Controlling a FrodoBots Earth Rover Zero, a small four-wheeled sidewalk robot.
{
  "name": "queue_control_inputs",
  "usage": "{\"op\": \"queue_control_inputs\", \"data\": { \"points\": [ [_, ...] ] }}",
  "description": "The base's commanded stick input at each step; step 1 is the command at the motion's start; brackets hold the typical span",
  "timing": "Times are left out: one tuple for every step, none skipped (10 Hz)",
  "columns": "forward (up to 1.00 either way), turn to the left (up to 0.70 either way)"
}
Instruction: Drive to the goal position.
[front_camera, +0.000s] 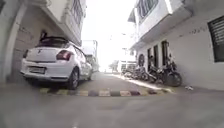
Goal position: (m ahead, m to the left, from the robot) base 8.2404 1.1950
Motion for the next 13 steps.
{"op": "queue_control_inputs", "data": {
  "points": [
    [1.0, 0.0],
    [1.0, 0.0],
    [1.0, -0.4],
    [1.0, -0.4],
    [1.0, -0.4],
    [1.0, -0.4],
    [1.0, -0.4],
    [1.0, -0.4],
    [1.0, 0.0],
    [1.0, 0.0],
    [1.0, 0.0],
    [1.0, 0.0],
    [1.0, 0.0]
  ]
}}
